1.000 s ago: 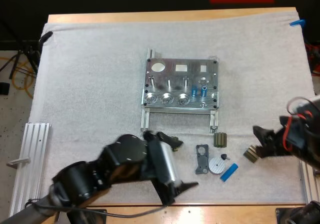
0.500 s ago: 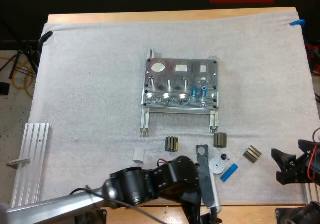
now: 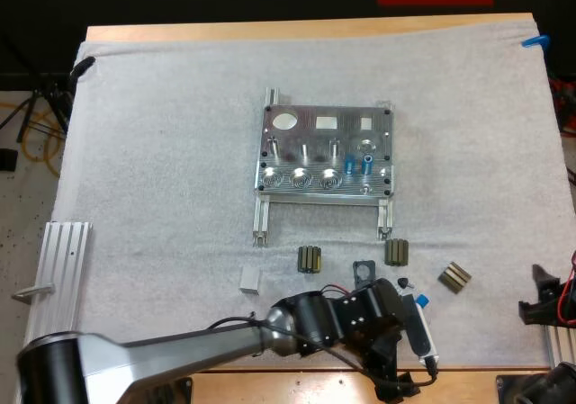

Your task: Load cells from left to right

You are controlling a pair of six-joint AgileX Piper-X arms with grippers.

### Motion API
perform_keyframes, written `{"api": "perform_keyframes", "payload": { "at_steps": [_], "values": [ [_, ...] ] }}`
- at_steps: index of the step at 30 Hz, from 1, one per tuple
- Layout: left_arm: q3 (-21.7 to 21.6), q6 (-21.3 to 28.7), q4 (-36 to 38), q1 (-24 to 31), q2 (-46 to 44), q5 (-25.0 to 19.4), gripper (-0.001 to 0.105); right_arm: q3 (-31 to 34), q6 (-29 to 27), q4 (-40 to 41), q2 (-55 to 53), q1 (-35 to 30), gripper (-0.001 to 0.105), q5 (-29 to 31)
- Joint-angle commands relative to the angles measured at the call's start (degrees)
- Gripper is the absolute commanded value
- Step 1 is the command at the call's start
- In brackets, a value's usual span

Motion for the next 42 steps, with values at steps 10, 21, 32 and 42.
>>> {"api": "perform_keyframes", "payload": {
  "at_steps": [10,21,32,42],
  "values": [
    [-6.9,-0.4,0.2,-0.1,7.7,-1.6,0.054,0.0,0.4,0.5,-0.3,0.1,0.066,4.4],
    [-16.6,2.5,9.6,0.2,16.6,-13.8,0.054,0.0,0.4,0.5,-0.3,0.1,0.066,4.0],
    [-23.4,2.1,17.9,1.7,23.1,-15.8,0.054,0.0,0.4,0.5,-0.3,0.1,0.066,3.5],
    [-23.4,0.9,22.1,1.9,26.4,-13.9,0.054,0.0,0.4,0.5,-0.3,0.1,0.066,2.7]
  ]
}}
